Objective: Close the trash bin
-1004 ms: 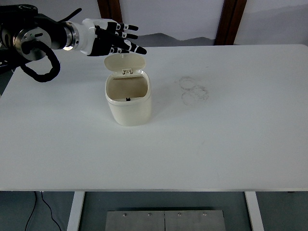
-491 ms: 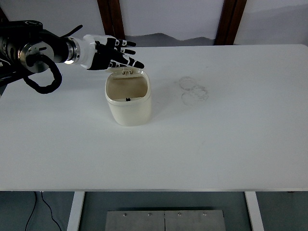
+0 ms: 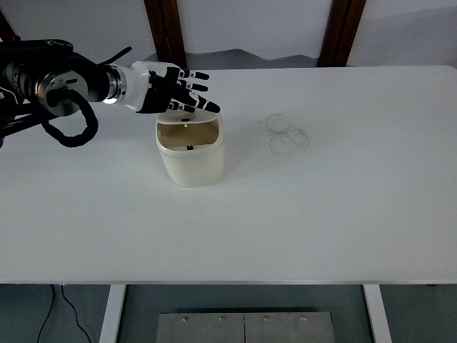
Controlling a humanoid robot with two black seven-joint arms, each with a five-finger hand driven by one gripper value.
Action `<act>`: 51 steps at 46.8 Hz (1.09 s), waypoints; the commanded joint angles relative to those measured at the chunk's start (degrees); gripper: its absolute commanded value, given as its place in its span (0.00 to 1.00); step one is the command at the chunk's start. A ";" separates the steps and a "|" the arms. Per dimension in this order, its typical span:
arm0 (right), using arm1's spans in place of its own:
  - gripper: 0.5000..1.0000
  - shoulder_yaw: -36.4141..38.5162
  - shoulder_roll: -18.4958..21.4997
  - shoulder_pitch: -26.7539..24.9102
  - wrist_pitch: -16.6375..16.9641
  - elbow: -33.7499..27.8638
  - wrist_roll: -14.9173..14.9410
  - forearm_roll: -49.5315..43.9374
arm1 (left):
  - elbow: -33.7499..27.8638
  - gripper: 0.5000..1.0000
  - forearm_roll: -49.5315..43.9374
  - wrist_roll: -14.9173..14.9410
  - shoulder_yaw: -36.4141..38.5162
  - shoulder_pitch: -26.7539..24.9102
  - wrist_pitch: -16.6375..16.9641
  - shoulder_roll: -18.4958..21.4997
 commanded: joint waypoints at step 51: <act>0.99 0.00 0.00 0.00 0.00 0.00 -0.01 0.01 | -0.04 1.00 0.05 0.00 1.35 0.91 0.29 0.04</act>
